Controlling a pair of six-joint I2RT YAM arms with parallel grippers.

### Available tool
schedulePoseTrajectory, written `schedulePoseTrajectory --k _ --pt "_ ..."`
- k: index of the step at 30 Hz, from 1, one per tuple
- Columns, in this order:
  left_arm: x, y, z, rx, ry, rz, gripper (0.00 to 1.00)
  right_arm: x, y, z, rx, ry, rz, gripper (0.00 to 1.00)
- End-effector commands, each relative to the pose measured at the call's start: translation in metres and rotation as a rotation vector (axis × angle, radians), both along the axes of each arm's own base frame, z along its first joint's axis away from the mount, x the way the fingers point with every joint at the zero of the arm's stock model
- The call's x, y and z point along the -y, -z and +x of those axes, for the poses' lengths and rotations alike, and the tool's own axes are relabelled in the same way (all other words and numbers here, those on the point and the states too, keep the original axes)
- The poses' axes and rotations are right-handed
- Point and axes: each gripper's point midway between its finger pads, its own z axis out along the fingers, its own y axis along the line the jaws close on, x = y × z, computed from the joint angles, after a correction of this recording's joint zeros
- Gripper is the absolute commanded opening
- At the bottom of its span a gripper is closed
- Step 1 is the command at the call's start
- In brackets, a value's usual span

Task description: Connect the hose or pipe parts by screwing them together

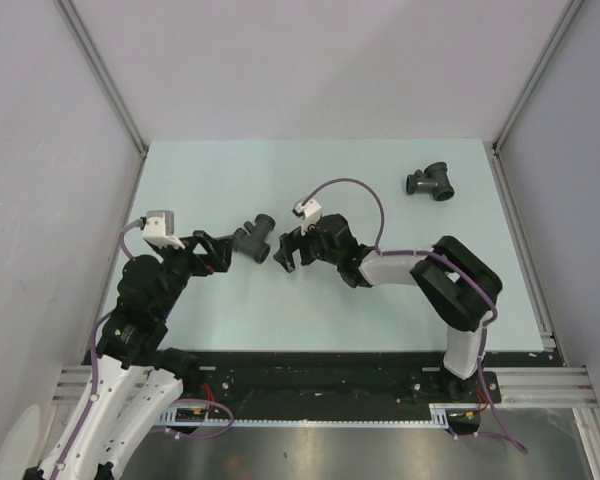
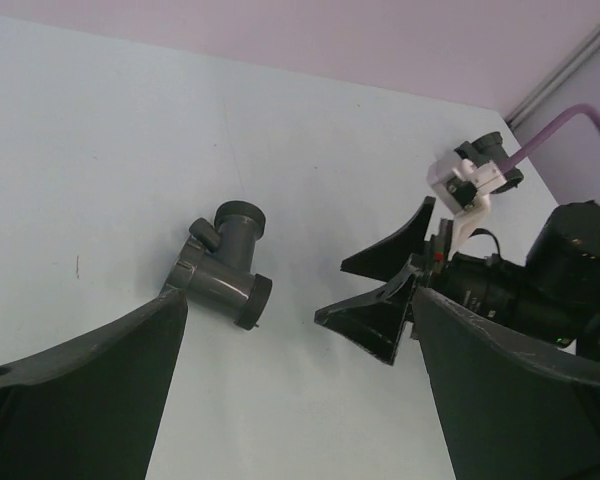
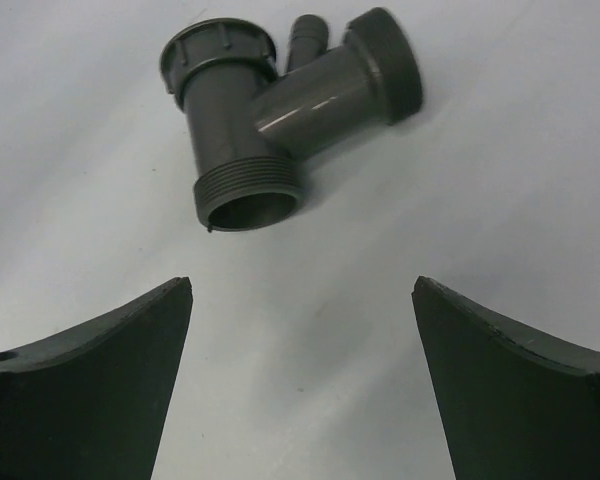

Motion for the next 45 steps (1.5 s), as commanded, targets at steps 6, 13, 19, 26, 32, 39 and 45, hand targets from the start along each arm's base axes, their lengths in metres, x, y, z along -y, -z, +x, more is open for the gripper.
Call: schedulePoseTrajectory --k 6,13,19,26,32,39,45 --pt "-0.01 -0.004 0.002 0.038 -0.043 0.032 1.0 -0.077 -0.007 -0.001 0.18 -0.243 0.142 0.97" --pt "-0.006 -0.003 0.002 0.039 -0.014 0.05 1.0 -0.103 0.01 0.013 0.259 -0.198 0.05 0.97" --pt "-0.002 -0.002 0.001 0.042 0.019 0.059 1.0 -0.114 0.032 0.015 0.24 -0.192 0.014 0.7" --pt "-0.001 0.001 0.001 0.041 0.022 0.069 0.98 -0.109 0.013 0.009 0.222 -0.202 -0.005 0.28" --pt "-0.002 0.003 0.002 0.029 0.014 0.059 0.93 -0.08 -0.037 -0.01 0.036 -0.274 0.051 0.17" --pt "0.015 0.018 0.004 -0.049 0.103 0.068 0.87 -0.036 -0.07 -0.05 -0.106 -0.373 0.09 0.12" --pt "0.039 0.002 -0.008 0.073 0.318 0.182 0.84 0.01 -0.111 -0.067 -0.203 -0.389 0.19 0.11"
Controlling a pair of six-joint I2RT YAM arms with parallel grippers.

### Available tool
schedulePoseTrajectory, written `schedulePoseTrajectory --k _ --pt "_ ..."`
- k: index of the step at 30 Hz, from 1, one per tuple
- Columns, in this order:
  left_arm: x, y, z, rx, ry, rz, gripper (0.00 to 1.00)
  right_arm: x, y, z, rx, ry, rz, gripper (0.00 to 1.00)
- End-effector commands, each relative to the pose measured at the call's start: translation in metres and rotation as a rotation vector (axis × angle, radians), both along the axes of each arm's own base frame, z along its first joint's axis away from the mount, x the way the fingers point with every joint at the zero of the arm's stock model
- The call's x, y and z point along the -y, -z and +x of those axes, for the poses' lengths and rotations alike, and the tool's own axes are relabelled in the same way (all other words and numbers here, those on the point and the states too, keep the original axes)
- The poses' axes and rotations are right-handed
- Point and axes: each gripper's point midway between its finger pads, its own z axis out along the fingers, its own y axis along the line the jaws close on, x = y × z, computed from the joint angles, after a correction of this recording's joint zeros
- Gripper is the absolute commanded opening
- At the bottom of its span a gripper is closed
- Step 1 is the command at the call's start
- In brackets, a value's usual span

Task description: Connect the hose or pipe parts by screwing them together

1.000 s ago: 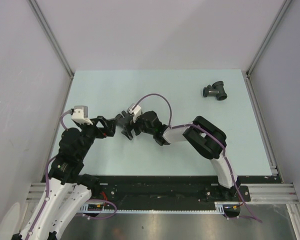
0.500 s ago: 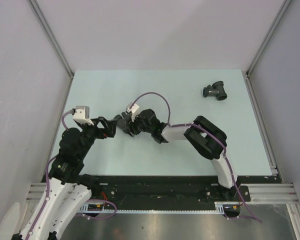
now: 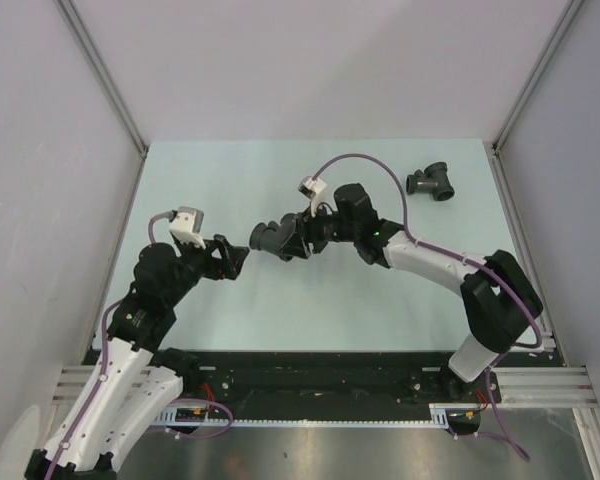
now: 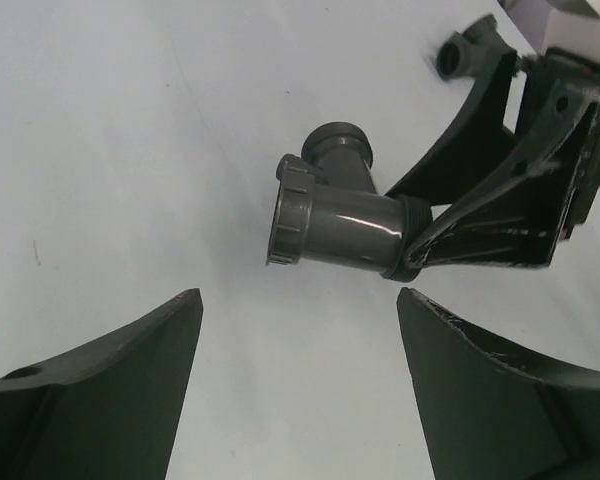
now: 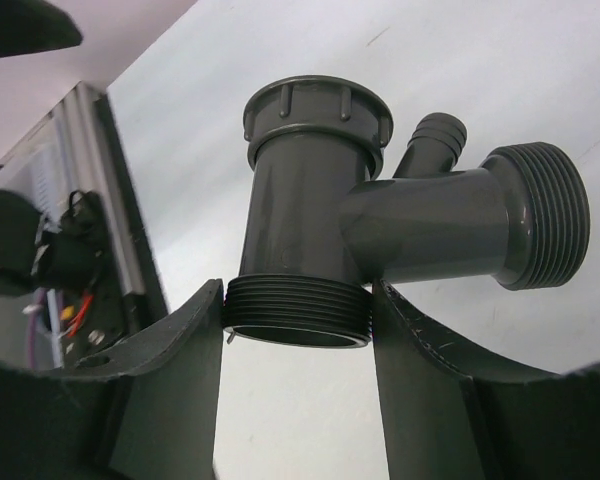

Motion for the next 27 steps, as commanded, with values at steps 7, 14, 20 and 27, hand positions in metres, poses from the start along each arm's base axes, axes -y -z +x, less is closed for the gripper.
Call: schedulePoseTrajectory --k 7,14,20,27 --pt "0.062 -0.042 -0.052 0.415 0.578 0.165 0.82 0.067 -0.077 -0.047 -0.185 -0.084 0.113 0.11" --pt "0.076 -0.062 -0.074 0.873 0.779 0.465 0.84 0.077 -0.096 -0.071 -0.261 -0.139 0.149 0.1" --pt "0.097 -0.088 -0.081 1.027 0.888 0.532 0.87 0.078 -0.095 -0.079 -0.271 -0.117 0.127 0.1" --pt "0.128 -0.08 -0.077 1.027 0.965 0.582 0.88 0.07 -0.117 -0.093 -0.265 -0.155 0.185 0.1"
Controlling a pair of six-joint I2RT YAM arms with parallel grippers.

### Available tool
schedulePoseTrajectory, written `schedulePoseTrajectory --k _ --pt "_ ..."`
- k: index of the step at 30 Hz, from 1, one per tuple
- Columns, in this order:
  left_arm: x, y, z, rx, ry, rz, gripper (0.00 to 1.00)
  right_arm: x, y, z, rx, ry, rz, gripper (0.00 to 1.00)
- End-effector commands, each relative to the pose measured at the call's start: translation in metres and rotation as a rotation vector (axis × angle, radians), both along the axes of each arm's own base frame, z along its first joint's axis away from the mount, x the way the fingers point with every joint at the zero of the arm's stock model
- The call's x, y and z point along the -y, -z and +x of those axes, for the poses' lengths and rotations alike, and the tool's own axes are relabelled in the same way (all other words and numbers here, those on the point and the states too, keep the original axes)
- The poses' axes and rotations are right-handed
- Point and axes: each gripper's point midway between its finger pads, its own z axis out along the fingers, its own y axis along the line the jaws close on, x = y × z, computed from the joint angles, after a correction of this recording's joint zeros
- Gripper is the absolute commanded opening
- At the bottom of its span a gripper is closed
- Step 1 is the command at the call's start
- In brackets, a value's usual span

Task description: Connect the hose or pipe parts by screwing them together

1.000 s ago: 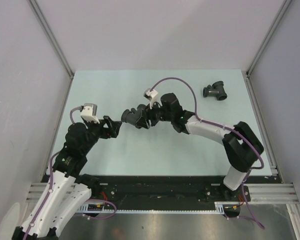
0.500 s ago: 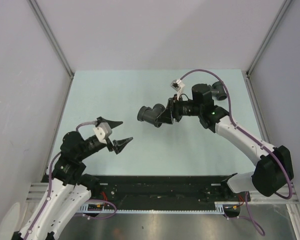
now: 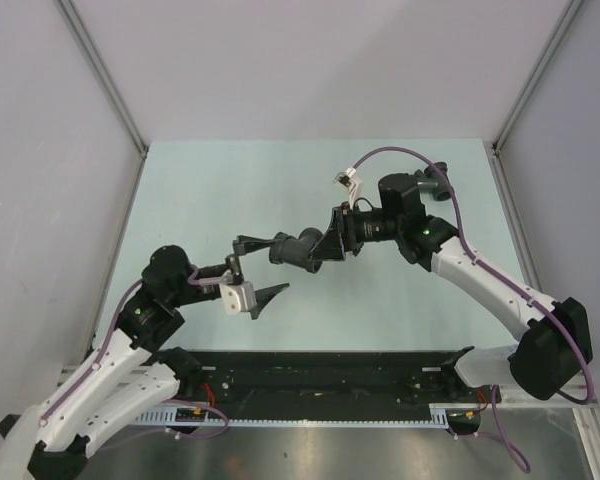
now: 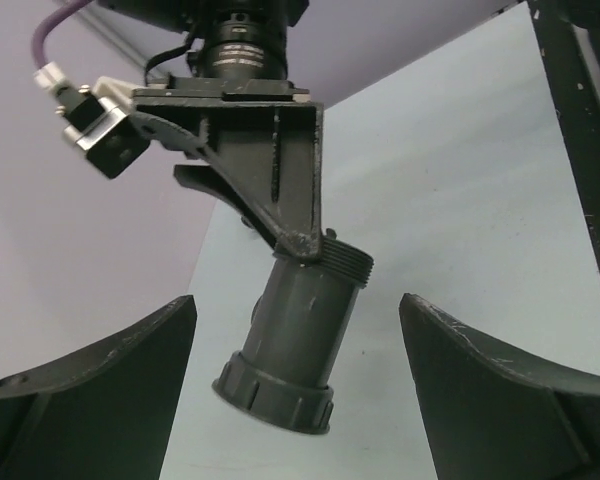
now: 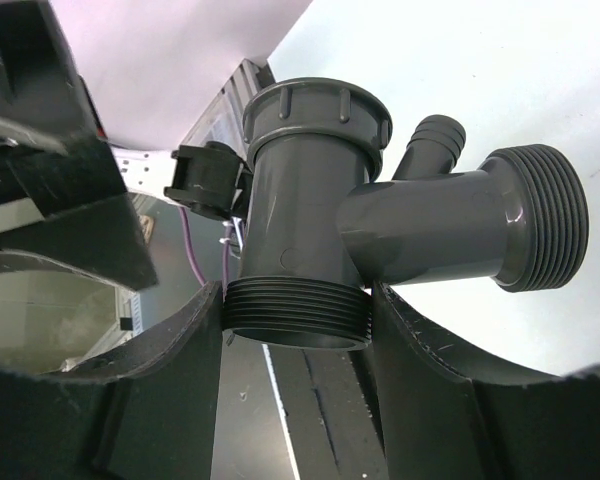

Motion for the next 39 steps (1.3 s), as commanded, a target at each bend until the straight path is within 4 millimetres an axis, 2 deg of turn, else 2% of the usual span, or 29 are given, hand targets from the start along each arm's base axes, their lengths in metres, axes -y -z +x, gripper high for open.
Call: schedulePoseTrajectory --k 1,6,15,17,18,20,21,22,23,24,25,26,27,29,32,35,36,39 --pt "0.019 -0.015 0.001 0.138 0.04 0.038 0.88 -0.004 -0.039 -0.015 0.048 -0.036 0.097 0.1" --pt "0.034 0.003 0.01 0.109 0.033 0.102 0.88 -0.006 -0.047 -0.022 0.051 -0.057 0.12 0.1" --pt "0.037 0.016 0.026 0.088 -0.019 0.153 0.84 -0.006 -0.041 -0.033 0.052 -0.092 0.097 0.09" --pt "0.037 0.019 0.028 0.082 -0.027 0.161 0.79 -0.006 -0.043 -0.036 0.054 -0.104 0.103 0.09" --pt "0.036 0.02 0.03 0.076 -0.035 0.162 0.7 -0.006 -0.045 -0.037 0.058 -0.106 0.108 0.1" --pt "0.037 0.019 0.031 0.053 -0.045 0.155 0.59 -0.006 -0.047 -0.038 0.066 -0.112 0.112 0.1" --pt "0.037 0.017 0.031 0.05 -0.048 0.15 0.46 -0.005 -0.047 -0.039 0.072 -0.112 0.11 0.12" --pt "0.037 0.015 0.03 0.048 -0.046 0.144 0.38 -0.004 -0.047 -0.039 0.079 -0.11 0.107 0.13" --pt "0.036 0.013 0.028 0.036 -0.043 0.133 0.32 -0.003 -0.047 -0.037 0.106 -0.099 0.103 0.2" --pt "0.036 0.012 0.026 0.028 -0.036 0.125 0.2 -0.002 -0.048 -0.036 0.124 -0.093 0.102 0.26" --pt "0.038 0.012 0.02 0.017 -0.009 0.118 0.15 -0.001 -0.049 -0.036 0.143 -0.089 0.1 0.32" --pt "0.039 0.012 0.016 0.007 0.013 0.112 0.11 0.0 -0.053 -0.035 0.177 -0.076 0.103 0.48" --pt "0.039 0.011 0.012 -0.002 0.028 0.103 0.04 0.002 -0.056 -0.033 0.231 -0.074 0.104 0.57" --pt "0.041 0.01 0.004 -0.069 0.053 0.078 0.01 0.006 -0.062 -0.029 0.308 -0.044 0.107 0.74" --pt "0.042 0.009 -0.005 -0.194 0.071 0.043 0.0 0.01 -0.076 -0.028 0.438 -0.026 0.143 0.85" --pt "0.039 0.003 -0.013 -0.284 0.073 0.0 0.0 0.015 -0.089 -0.037 0.553 -0.055 0.192 0.92" --pt "0.037 0.001 -0.015 -0.299 0.077 -0.012 0.0 0.016 -0.1 -0.042 0.613 -0.071 0.228 0.94" --pt "0.032 -0.01 -0.033 -0.339 0.138 -0.048 0.01 0.016 -0.093 -0.052 0.706 -0.144 0.223 1.0"
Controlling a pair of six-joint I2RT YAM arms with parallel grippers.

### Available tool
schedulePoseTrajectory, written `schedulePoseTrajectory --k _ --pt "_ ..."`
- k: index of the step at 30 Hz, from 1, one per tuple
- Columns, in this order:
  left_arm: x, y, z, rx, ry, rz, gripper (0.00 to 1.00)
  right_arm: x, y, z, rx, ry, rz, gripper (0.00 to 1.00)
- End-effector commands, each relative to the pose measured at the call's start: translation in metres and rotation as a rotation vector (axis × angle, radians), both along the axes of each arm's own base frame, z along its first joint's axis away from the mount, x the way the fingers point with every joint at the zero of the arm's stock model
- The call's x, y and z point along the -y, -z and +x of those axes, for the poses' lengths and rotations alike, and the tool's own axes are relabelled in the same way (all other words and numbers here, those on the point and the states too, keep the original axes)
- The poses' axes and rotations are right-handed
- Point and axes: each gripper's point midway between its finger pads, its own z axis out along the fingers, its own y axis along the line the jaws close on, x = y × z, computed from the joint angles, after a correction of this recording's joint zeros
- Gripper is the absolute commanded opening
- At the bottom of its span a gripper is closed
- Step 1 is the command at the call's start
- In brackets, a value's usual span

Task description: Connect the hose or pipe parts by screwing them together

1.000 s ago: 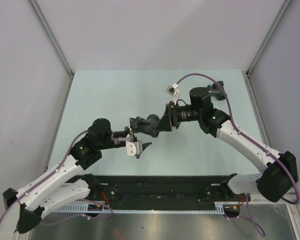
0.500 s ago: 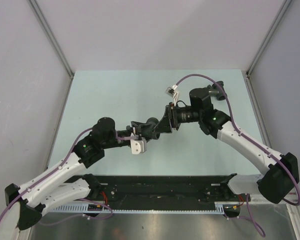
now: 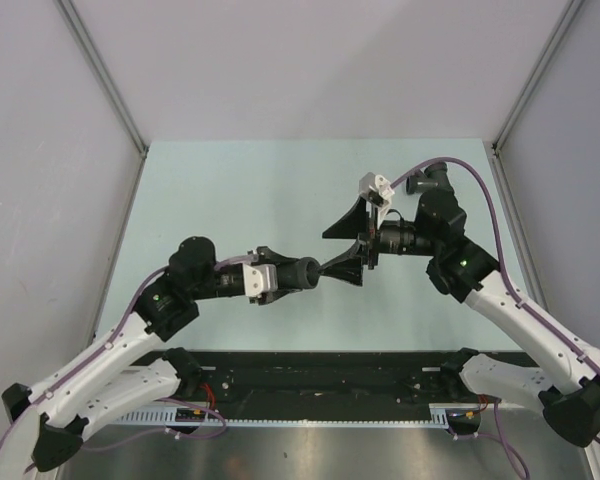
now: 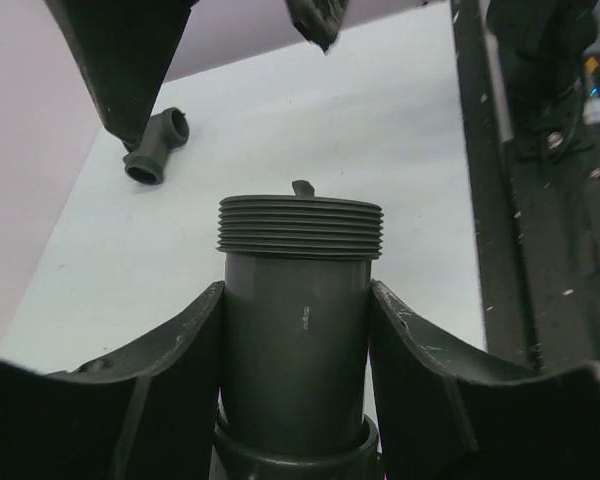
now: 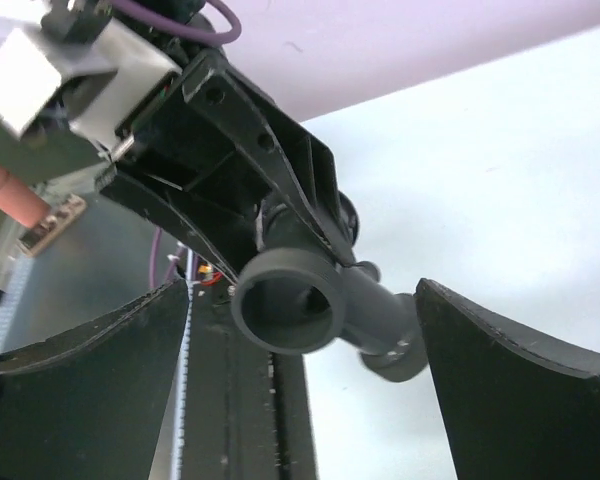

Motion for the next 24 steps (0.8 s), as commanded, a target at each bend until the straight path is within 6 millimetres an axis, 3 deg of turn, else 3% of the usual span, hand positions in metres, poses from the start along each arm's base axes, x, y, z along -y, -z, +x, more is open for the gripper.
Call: schedulePoseTrajectory --k 1,8,24 --pt "-0.004 -0.053 -0.033 -0.099 0.087 -0.154 0.0 -0.003 -0.012 -0.014 0.247 -0.084 0.034 1.0" --pt "-0.007 -0.071 -0.048 -0.208 0.114 -0.204 0.0 -0.014 -0.006 -0.027 0.302 -0.118 0.011 1.0" --pt "0.001 -0.06 -0.046 -0.291 0.131 -0.174 0.0 -0.034 0.009 -0.053 0.248 -0.214 -0.01 0.88"
